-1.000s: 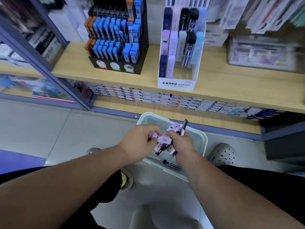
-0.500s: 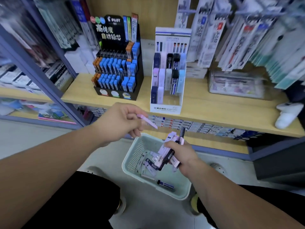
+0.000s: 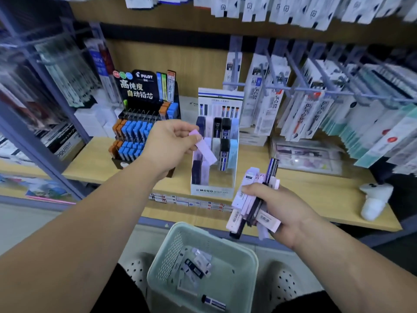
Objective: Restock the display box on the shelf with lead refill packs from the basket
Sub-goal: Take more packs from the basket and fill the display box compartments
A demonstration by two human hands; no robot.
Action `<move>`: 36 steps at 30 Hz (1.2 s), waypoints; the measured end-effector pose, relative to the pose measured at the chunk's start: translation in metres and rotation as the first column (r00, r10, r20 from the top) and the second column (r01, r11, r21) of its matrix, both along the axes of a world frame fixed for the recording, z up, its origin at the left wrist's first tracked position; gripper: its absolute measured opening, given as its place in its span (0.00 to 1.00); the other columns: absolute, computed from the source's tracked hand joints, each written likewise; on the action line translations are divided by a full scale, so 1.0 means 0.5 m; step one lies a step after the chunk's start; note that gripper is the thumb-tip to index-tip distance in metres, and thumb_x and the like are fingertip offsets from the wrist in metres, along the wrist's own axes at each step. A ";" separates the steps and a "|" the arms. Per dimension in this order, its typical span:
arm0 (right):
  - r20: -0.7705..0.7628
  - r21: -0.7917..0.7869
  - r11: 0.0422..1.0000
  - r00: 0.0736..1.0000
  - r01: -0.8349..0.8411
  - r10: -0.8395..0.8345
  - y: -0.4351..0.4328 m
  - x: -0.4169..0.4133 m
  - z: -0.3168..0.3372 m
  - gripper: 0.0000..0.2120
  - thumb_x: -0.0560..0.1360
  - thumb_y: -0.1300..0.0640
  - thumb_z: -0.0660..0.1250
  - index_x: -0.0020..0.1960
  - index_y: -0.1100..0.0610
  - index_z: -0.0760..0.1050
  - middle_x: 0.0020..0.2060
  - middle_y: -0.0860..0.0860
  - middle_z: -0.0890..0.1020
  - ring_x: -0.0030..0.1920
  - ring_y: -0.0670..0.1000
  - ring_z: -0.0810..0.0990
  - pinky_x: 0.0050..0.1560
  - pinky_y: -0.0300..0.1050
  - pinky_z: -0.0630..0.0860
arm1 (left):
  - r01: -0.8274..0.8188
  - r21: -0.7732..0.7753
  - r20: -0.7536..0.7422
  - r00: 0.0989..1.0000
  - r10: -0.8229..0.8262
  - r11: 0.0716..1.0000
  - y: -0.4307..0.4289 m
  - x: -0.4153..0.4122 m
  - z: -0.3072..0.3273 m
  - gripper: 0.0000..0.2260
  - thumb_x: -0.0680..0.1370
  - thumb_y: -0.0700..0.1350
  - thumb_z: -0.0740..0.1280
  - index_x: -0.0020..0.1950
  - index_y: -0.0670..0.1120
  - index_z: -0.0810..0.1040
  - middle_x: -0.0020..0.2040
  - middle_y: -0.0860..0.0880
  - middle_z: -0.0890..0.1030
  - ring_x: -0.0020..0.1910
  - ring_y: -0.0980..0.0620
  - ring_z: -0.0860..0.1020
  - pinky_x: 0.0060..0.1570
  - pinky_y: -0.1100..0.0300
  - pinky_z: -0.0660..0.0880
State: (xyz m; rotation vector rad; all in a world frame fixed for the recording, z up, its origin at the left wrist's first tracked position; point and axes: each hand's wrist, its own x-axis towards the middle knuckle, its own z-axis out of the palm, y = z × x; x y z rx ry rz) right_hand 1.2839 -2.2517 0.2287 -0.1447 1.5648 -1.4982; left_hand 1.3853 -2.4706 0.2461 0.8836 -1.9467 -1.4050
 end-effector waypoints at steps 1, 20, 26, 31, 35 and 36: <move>0.005 0.012 1.000 1.000 -0.007 0.007 -0.006 -0.005 0.001 0.05 0.74 0.65 0.71 0.49 0.60 0.77 0.33 0.58 0.83 0.30 0.55 0.82 0.29 0.45 0.75 | -0.019 0.011 -0.036 0.999 0.019 1.000 -0.009 -0.013 0.003 0.04 0.76 0.37 0.73 0.50 0.41 0.82 0.36 0.47 0.85 0.32 0.54 0.82 0.38 0.62 0.79; 0.127 0.037 0.999 0.991 -0.033 0.028 -0.123 -0.070 0.010 0.08 0.70 0.63 0.71 0.48 0.64 0.77 0.36 0.63 0.80 0.20 0.55 0.75 0.18 0.42 0.68 | 0.113 -0.151 0.038 0.993 -0.108 0.982 -0.136 -0.011 -0.019 0.06 0.75 0.38 0.73 0.50 0.47 0.84 0.42 0.45 0.84 0.40 0.47 0.83 0.48 0.49 0.82; 0.115 0.030 0.999 0.993 -0.030 0.026 -0.129 -0.067 0.008 0.07 0.74 0.65 0.69 0.52 0.65 0.76 0.38 0.64 0.79 0.19 0.56 0.73 0.16 0.39 0.66 | 0.158 -0.137 0.110 0.984 -0.143 0.978 -0.125 -0.018 -0.026 0.09 0.81 0.40 0.64 0.51 0.54 0.80 0.44 0.45 0.83 0.45 0.44 0.81 0.53 0.43 0.77; 0.088 0.033 0.997 0.994 -0.069 0.065 -0.121 -0.062 0.011 0.07 0.75 0.65 0.67 0.52 0.67 0.75 0.42 0.68 0.77 0.14 0.54 0.71 0.17 0.37 0.66 | 0.219 -0.071 0.218 0.955 -0.199 0.973 -0.112 -0.023 -0.029 0.12 0.84 0.41 0.55 0.54 0.55 0.75 0.37 0.44 0.83 0.38 0.47 0.83 0.46 0.48 0.81; 0.073 0.041 0.996 0.995 -0.073 0.070 -0.117 -0.064 0.006 0.06 0.75 0.64 0.68 0.50 0.67 0.76 0.40 0.67 0.78 0.15 0.54 0.72 0.17 0.39 0.67 | 0.198 -0.082 0.248 0.953 -0.173 0.977 -0.113 -0.031 -0.054 0.15 0.83 0.40 0.55 0.49 0.56 0.77 0.32 0.47 0.74 0.30 0.52 0.71 0.33 0.55 0.72; 0.065 0.051 0.996 0.995 -0.074 0.071 -0.115 -0.063 0.004 0.06 0.74 0.64 0.69 0.49 0.66 0.76 0.39 0.67 0.79 0.16 0.55 0.72 0.18 0.40 0.67 | 0.179 -0.090 0.242 0.958 -0.153 0.980 -0.112 -0.035 -0.062 0.14 0.82 0.41 0.57 0.48 0.57 0.77 0.32 0.50 0.73 0.30 0.53 0.70 0.34 0.57 0.70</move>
